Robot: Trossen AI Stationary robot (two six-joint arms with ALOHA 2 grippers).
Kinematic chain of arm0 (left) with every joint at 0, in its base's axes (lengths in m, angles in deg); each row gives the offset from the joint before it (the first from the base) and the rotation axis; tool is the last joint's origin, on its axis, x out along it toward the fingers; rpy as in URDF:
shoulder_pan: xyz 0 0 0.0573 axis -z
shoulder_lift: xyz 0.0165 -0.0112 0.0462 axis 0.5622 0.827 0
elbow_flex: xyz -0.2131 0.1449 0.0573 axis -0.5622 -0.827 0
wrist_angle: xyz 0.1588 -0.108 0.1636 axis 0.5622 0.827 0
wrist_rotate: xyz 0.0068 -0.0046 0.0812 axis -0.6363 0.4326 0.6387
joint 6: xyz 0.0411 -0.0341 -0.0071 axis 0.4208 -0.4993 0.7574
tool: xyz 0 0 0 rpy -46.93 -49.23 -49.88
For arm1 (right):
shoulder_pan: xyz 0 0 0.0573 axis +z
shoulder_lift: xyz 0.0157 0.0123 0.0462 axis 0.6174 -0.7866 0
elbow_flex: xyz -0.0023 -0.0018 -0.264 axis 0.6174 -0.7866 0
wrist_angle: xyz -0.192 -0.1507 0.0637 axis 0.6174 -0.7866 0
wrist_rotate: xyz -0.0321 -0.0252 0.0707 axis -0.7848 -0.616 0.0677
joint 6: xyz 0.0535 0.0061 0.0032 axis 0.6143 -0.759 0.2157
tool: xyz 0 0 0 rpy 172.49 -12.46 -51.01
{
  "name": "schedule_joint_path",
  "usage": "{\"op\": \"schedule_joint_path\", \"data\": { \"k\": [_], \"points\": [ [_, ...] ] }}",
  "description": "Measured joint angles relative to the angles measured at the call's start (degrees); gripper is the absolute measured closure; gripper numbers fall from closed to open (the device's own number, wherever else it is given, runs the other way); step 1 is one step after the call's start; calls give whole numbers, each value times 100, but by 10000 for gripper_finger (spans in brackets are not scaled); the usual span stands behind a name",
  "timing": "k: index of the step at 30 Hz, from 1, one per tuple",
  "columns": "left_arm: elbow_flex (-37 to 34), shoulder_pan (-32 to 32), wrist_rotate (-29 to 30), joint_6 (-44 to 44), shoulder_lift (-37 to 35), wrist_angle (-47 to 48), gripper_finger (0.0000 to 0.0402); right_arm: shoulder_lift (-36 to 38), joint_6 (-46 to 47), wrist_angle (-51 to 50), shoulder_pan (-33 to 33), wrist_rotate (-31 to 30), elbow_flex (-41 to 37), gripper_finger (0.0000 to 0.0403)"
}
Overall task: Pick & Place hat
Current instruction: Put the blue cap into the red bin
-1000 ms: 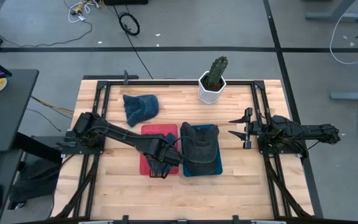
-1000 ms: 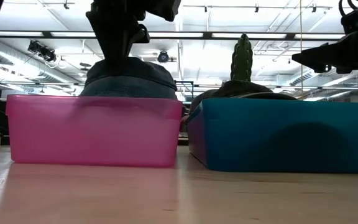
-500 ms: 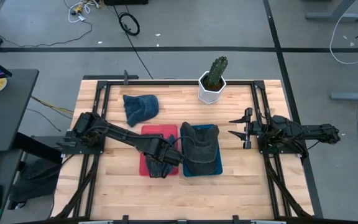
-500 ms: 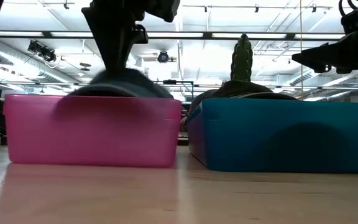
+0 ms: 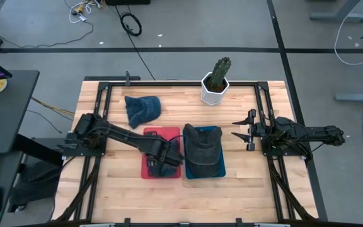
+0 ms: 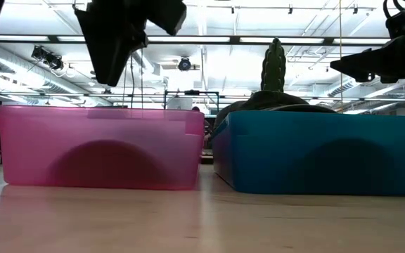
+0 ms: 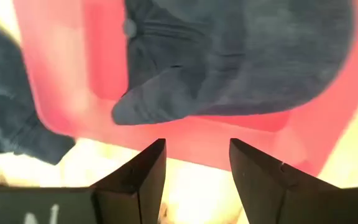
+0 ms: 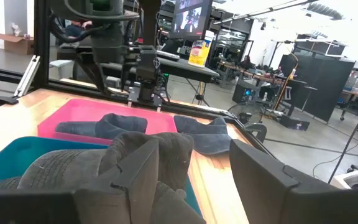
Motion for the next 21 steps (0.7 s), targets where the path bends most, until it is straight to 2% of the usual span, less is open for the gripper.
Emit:
{"op": "schedule_joint_path", "data": {
  "k": [5,8,15,21],
  "points": [
    [0,-125,65,-176,0,75,221,0,0,0,-2,2,0,202],
    [-4,-219,305,-265,-77,162,220,0,0,1,-1,0,0,202],
    [-4,-664,1133,-1201,-669,242,220,-2,0,2,-1,0,0,202],
    [-3,-1024,1237,-1625,-1005,136,220,-2,0,0,0,1,0,202]
  ]
}}
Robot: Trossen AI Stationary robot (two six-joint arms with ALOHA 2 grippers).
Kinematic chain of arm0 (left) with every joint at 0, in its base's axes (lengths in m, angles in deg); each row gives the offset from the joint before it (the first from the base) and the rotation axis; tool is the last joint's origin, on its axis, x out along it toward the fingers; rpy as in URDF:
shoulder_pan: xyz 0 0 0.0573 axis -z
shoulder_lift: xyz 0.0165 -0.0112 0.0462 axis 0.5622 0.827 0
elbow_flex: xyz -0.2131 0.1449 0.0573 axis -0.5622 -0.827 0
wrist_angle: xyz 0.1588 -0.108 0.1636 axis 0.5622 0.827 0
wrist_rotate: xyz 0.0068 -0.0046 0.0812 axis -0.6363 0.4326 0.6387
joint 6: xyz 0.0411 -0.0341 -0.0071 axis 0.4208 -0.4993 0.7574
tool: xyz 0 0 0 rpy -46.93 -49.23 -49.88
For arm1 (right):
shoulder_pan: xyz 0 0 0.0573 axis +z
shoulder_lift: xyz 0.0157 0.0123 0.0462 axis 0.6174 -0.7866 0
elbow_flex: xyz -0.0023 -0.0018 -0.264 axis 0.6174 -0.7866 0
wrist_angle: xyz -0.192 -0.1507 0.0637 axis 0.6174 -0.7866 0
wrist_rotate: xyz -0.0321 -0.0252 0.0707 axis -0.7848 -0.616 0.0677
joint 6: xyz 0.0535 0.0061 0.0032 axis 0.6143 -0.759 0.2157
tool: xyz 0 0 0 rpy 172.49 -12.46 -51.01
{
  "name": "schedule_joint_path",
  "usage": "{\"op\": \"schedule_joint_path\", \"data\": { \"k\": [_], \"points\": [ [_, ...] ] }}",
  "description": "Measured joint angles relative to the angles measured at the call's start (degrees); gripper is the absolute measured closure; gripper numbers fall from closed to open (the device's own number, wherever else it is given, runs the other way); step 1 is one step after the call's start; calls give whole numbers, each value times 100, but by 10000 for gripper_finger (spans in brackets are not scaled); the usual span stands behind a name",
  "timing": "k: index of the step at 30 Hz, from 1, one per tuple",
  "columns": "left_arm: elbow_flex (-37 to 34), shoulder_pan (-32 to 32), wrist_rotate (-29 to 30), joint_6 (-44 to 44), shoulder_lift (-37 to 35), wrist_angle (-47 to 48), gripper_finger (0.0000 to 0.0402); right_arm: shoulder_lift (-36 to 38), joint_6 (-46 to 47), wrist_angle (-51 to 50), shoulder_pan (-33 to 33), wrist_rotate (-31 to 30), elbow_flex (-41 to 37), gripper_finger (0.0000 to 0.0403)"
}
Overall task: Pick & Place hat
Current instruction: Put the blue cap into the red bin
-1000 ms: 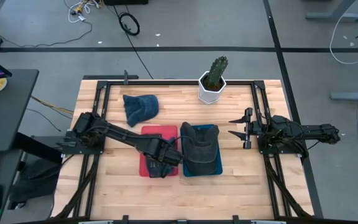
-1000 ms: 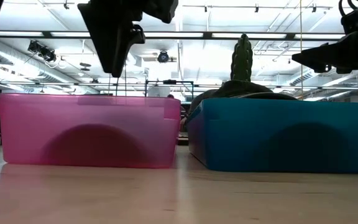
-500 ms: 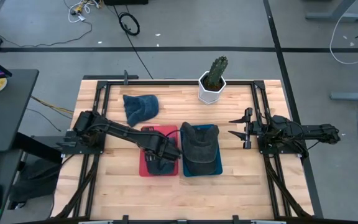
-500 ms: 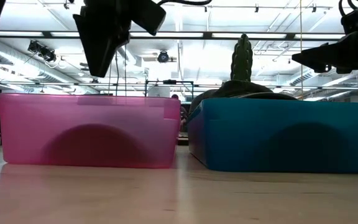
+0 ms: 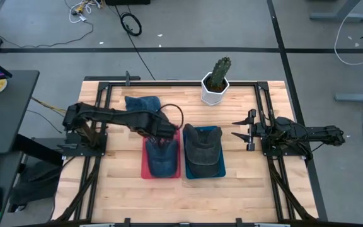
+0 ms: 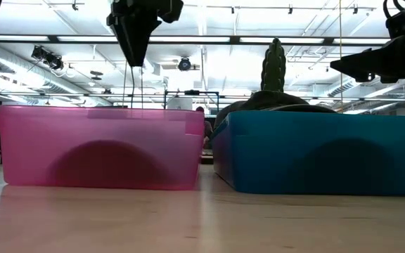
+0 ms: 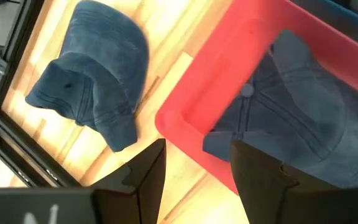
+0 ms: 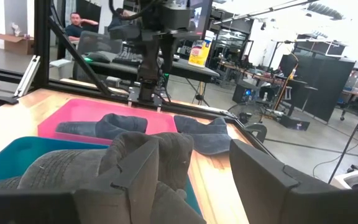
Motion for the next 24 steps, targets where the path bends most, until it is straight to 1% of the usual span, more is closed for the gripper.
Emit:
{"op": "schedule_joint_path", "data": {
  "k": [2,6,10,15,19,24],
  "points": [
    [1,-116,22,67,-26,-2,220,2,0,2,-1,-1,0,202],
    [1,-354,311,348,-26,-13,220,0,0,2,-1,0,0,202],
    [-106,-791,295,624,-47,-288,220,0,0,2,-1,1,0,202],
    [-757,-1351,245,964,-408,-835,220,0,0,2,0,-1,0,202],
    [-1533,-1764,180,856,-885,-1348,220,0,0,7,-1,-1,0,202],
    [-2622,-2136,-485,457,-1603,-2188,220,0,0,9,-1,-1,0,202]
  ]
}}
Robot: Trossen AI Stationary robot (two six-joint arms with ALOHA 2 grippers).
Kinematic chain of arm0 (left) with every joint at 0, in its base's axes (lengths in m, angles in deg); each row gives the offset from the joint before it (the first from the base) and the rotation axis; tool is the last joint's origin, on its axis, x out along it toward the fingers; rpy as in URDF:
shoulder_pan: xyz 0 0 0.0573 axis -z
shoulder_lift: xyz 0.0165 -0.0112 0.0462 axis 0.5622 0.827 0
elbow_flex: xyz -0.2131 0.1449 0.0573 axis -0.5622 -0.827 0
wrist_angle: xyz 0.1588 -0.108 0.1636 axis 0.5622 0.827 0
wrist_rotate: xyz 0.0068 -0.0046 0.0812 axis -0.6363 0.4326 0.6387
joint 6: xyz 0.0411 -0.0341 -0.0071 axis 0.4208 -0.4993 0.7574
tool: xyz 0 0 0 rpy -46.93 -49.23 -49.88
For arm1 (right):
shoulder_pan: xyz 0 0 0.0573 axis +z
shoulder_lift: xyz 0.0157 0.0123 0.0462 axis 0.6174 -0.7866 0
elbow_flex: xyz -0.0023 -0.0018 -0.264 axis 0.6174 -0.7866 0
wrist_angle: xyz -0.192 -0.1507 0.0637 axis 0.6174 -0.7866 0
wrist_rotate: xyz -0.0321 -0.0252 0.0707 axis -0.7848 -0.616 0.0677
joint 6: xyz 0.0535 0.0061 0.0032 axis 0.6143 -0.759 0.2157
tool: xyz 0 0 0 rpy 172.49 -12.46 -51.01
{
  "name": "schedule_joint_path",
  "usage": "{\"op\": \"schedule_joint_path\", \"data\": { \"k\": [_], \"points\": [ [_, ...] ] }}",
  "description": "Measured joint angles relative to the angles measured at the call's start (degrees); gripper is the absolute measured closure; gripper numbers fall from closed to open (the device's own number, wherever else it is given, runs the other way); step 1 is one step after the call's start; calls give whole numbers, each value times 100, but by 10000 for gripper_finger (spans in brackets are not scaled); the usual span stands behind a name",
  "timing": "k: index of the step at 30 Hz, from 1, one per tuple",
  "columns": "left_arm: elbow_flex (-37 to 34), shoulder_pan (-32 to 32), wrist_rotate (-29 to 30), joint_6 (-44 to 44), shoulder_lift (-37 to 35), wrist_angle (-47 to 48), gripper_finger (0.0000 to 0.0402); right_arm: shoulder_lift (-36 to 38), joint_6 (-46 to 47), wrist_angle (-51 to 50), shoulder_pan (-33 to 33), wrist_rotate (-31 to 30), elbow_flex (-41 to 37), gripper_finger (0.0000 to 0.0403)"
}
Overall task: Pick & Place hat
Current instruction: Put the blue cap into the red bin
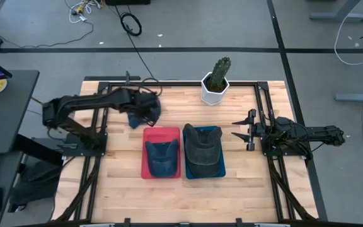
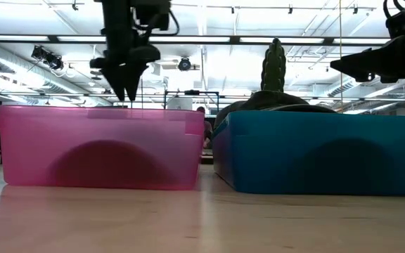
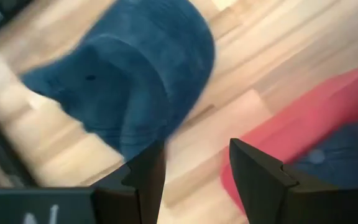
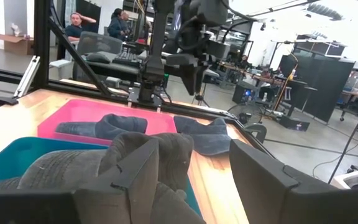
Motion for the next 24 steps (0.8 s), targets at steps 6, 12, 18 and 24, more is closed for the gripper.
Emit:
{"op": "schedule_joint_path", "data": {
  "k": [6,12,18,24],
  "points": [
    [-870,-254,-14,-526,-527,-728,220,0,0,7,1,1,0,202],
    [-1243,-678,-71,-522,-540,-1390,220,0,0,7,2,2,0,202],
    [-1419,-1188,-126,-320,-521,-1869,220,0,0,9,2,0,0,202],
    [-1794,-1601,-332,-297,-473,-2592,220,0,0,9,2,1,0,202]
  ]
}}
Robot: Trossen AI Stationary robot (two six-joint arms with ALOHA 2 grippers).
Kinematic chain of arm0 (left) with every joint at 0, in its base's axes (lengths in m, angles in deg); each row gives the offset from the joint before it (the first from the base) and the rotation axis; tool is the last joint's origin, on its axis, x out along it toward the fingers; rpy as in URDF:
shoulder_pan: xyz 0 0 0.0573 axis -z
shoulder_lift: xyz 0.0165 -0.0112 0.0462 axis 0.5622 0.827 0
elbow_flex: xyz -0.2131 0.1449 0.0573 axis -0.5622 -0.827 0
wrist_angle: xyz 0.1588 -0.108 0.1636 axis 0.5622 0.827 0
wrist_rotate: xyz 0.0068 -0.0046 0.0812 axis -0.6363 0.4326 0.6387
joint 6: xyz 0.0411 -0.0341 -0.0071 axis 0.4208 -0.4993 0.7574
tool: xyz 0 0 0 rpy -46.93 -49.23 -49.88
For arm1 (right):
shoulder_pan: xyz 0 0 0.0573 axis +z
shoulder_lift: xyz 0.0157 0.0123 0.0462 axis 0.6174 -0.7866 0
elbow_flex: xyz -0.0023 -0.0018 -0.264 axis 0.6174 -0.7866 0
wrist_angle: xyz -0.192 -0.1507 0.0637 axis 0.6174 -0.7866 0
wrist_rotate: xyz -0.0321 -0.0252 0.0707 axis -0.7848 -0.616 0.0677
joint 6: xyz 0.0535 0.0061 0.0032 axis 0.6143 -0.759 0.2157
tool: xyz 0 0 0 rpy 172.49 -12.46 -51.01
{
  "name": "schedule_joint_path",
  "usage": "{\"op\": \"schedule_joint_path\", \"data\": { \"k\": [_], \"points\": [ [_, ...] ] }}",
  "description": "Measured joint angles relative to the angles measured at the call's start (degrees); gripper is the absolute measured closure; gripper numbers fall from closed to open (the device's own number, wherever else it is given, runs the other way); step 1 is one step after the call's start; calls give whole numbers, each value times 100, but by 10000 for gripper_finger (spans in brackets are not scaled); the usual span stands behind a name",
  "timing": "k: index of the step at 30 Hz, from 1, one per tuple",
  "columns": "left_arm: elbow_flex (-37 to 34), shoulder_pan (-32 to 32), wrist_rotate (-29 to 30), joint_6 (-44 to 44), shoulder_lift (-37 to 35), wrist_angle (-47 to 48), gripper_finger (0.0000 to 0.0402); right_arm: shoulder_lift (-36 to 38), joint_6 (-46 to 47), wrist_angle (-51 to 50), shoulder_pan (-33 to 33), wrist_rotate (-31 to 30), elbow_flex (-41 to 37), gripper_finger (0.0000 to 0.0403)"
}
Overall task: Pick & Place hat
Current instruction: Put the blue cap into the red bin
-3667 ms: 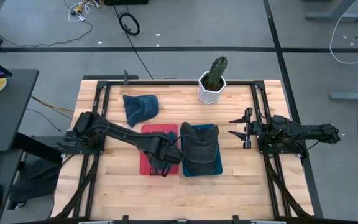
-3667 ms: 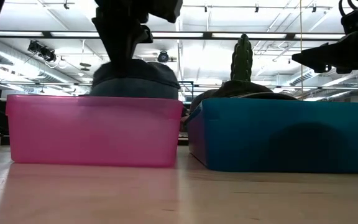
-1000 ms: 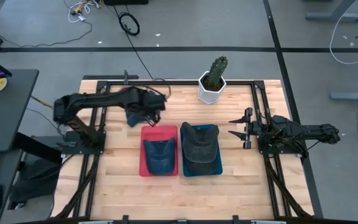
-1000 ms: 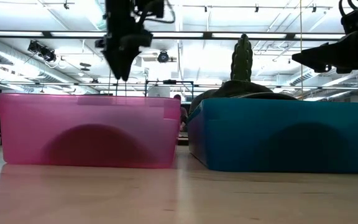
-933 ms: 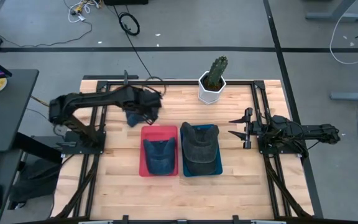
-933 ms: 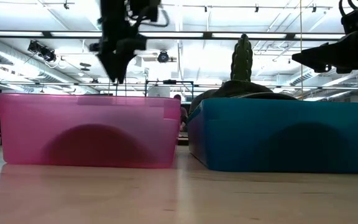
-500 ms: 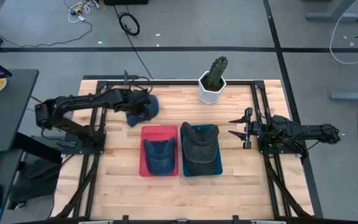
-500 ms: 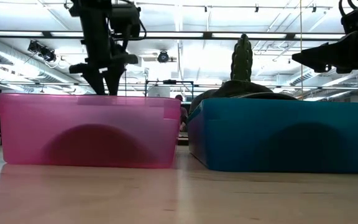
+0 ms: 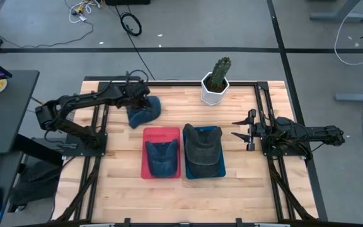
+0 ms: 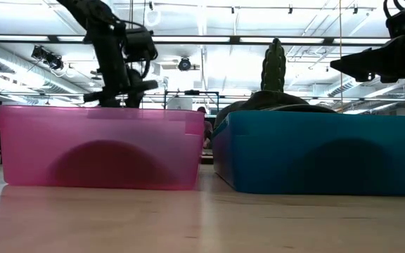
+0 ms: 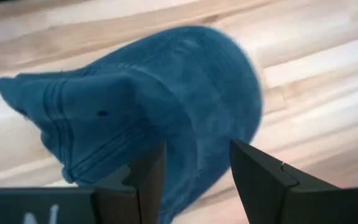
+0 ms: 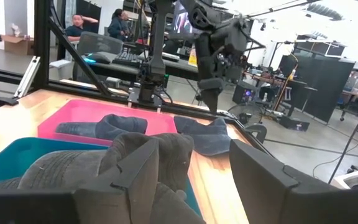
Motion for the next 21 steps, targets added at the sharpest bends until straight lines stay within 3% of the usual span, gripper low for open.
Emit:
{"op": "schedule_joint_path", "data": {
  "k": [11,21],
  "points": [
    [-836,-409,-221,-205,0,-946,220,0,0,2,0,-1,0,202],
    [-912,-424,-308,-208,156,-1387,222,0,0,2,-2,-1,0,202]
  ]
}}
